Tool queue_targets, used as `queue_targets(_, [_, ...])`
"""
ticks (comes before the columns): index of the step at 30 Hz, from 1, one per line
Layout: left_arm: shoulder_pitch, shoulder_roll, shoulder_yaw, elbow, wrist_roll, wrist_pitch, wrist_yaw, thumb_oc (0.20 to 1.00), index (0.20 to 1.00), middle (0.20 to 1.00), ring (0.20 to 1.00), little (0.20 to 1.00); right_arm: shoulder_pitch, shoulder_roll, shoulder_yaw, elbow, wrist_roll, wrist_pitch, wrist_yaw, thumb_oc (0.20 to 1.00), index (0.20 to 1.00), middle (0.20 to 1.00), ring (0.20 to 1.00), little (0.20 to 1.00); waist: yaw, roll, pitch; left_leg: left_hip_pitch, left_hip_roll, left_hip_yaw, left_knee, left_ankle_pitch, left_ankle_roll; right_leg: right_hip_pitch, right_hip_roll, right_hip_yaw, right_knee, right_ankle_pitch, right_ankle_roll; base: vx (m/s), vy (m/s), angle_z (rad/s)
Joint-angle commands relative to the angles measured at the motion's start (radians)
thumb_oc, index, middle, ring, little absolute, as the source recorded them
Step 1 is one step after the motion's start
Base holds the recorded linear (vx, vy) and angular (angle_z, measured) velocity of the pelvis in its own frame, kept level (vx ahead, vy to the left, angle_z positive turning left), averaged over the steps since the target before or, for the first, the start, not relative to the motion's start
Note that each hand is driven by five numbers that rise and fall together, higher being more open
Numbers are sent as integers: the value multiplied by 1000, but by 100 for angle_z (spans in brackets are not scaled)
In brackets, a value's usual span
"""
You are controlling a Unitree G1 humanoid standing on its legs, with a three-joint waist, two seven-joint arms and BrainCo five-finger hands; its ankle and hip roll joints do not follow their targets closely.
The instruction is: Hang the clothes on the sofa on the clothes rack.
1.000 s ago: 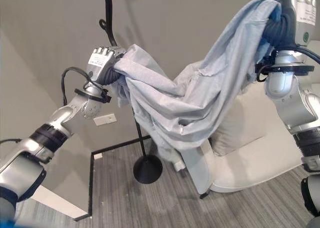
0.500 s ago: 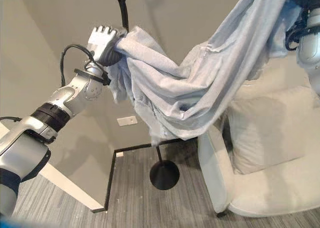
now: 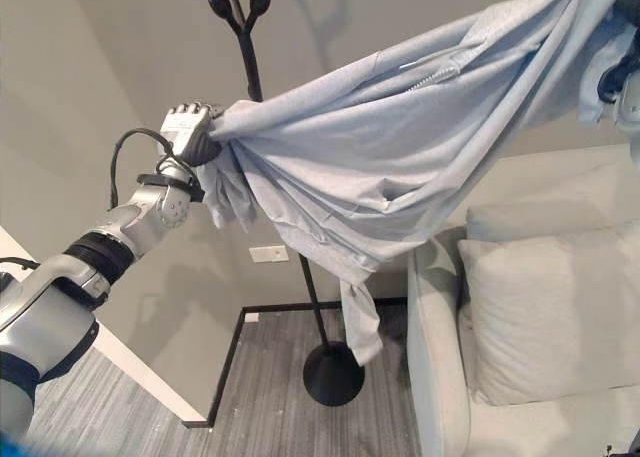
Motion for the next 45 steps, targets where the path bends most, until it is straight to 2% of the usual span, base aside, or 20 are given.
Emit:
queue_targets(1, [-74, 87, 94, 28, -10, 10, 39, 200, 200, 200, 200, 200, -109, -25, -57, -20, 9, -1, -8, 200, 200, 200, 200, 200, -13, -19, -23, 113, -36, 35, 9, 2, -37, 184, -36, -45, -232, 80, 67, 389, 142, -96])
queue_targets(6, [-88, 106, 102, 58, -36, 23, 47, 200, 200, 200, 200, 200, -132, -5, -54, 5, 10, 11, -17, 200, 200, 200, 200, 200, 6, -28, -53, 133, -79, 82, 9, -25, -8, 164, -87, -37, -248, 127, 100, 206, 77, -52])
queue_targets(11, [-105, 112, 92, 121, -57, 22, 36, 200, 200, 200, 200, 200, -148, 11, -36, 61, 24, 13, 0, 200, 200, 200, 200, 200, 9, -33, -68, 142, -102, 103, 9, -37, 4, 157, -105, -41, -247, 163, 116, 154, 41, 12])
queue_targets(16, [-117, 79, 83, 216, -86, 35, 19, 200, 200, 200, 200, 200, -197, 52, 3, 185, 60, 13, 21, 200, 200, 200, 200, 200, 16, -41, -73, 134, -123, 99, 9, -43, 7, 152, -116, -51, -253, 198, 124, 115, -6, 11])
queue_targets(18, [-119, 54, 78, 291, -102, 51, -8, 200, 200, 200, 200, 200, -202, 81, 20, 235, 65, 18, 41, 200, 200, 200, 200, 200, 17, -44, -69, 126, -127, 100, 9, -41, 6, 145, -119, -53, -263, 214, 128, 75, -14, 2])
queue_targets(19, [-113, 44, 76, 353, -105, 60, -30, 200, 200, 200, 200, 200, -190, 123, 13, 258, 84, 17, 70, 200, 200, 200, 200, 200, 17, -44, -59, 115, -128, 105, 9, -40, 4, 138, -123, -51, -271, 218, 131, 62, -9, -4])
queue_targets(24, [-86, 29, 66, 440, -86, 82, -73, 200, 200, 200, 200, 200, -136, 189, -21, 327, 110, 23, 111, 200, 200, 200, 200, 200, 23, -54, -30, 80, -129, 110, 9, -32, 4, 103, -129, -45, -281, 224, 134, 56, -17, -10])
queue_targets(27, [-81, 27, 60, 462, -85, 84, -87, 200, 200, 200, 200, 200, -121, 218, -47, 368, 141, 20, 126, 200, 200, 200, 200, 200, 26, -68, -11, 41, -126, 108, 9, -27, 2, 63, -129, -39, -288, 230, 137, 49, -30, -15])
queue_targets(28, [-87, 25, 56, 469, -90, 83, -92, 200, 200, 200, 200, 200, -117, 228, -53, 377, 166, 18, 133, 200, 200, 200, 200, 200, 25, -82, 5, 15, -125, 107, 9, -27, 0, 37, -130, -36, -291, 249, 141, 4, -26, -4])
queue_targets(33, [-84, 15, 61, 459, -94, 79, -87, 200, 200, 200, 200, 200, -80, 252, -83, 369, 186, 11, 136, 200, 200, 200, 200, 200, 26, -97, 26, -14, -119, 111, 9, -26, 1, 11, -130, -32, -299, 256, 143, 29, -11, -4])
queue_targets(37, [11, -117, 109, 406, -138, 61, -73, 200, 200, 200, 200, 200, 103, 364, -181, 284, 205, -4, 135, 200, 200, 200, 200, 200, 24, -125, 75, -41, -122, 117, 9, -39, 13, -20, -137, -21, -303, 284, 144, -6, 0, -2])
queue_targets(39, [11, -117, 108, 406, -138, 61, -73, 200, 200, 200, 200, 200, 105, 364, -182, 282, 205, -3, 134, 200, 200, 200, 200, 200, 27, -124, 72, -45, -119, 118, 9, -37, 12, -26, -134, -19, -302, 287, 144, -15, 2, -1])
queue_targets(42, [106, -317, 226, 283, -321, 24, -47, 200, 200, 200, 200, 200, 243, 476, -262, 156, 220, -8, 108, 200, 200, 200, 200, 200, 26, -131, 97, -44, -128, 118, 9, -53, 25, -35, -143, -18, -298, 290, 143, -54, 19, 2])
queue_targets(44, [153, -405, 242, 212, -385, 9, -50, 200, 200, 200, 200, 200, 294, 534, -288, 100, 228, -9, 104, 200, 200, 200, 200, 200, 25, -130, 102, -42, -129, 124, 9, -61, 31, -42, -144, -15, -292, 288, 140, -47, 23, 4])
queue_targets(45, [154, -405, 241, 211, -385, 9, -50, 200, 200, 200, 200, 200, 296, 534, -289, 98, 228, -8, 103, 200, 200, 200, 200, 200, 27, -128, 98, -46, -126, 125, 9, -58, 30, -48, -141, -12, -291, 291, 139, 0, 0, 0])
